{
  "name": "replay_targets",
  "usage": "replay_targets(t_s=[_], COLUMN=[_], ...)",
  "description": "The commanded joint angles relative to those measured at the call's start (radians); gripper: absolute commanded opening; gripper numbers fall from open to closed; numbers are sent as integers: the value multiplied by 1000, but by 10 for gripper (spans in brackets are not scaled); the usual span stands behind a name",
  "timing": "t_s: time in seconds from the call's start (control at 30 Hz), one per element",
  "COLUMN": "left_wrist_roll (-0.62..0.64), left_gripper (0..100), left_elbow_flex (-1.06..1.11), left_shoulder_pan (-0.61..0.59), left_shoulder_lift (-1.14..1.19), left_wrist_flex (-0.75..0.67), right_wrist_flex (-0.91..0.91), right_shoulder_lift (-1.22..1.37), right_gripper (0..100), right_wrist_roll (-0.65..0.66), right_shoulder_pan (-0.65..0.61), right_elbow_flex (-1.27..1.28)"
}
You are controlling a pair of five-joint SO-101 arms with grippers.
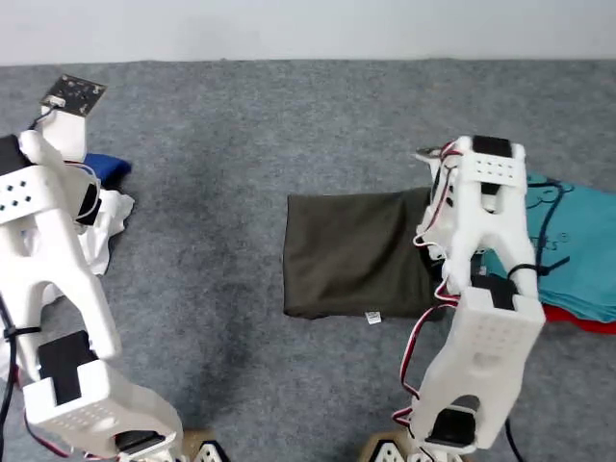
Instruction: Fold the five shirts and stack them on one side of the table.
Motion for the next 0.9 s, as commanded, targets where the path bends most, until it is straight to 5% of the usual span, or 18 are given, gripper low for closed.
replay_targets(t_s=[0.0, 0.43, 0.87], left_wrist_roll=[-8, -8, -8], left_gripper=[14, 14, 14], left_elbow_flex=[-4, -4, -4], left_shoulder_pan=[-3, -3, -3], left_shoulder_lift=[-58, -58, -58], left_wrist_flex=[17, 17, 17], right_wrist_flex=[36, 15, -41], right_shoulder_lift=[-13, -183, -104], right_gripper=[10, 10, 10], right_wrist_roll=[17, -48, 21], right_shoulder_pan=[13, -176, -27], right_elbow_flex=[-5, 72, 176])
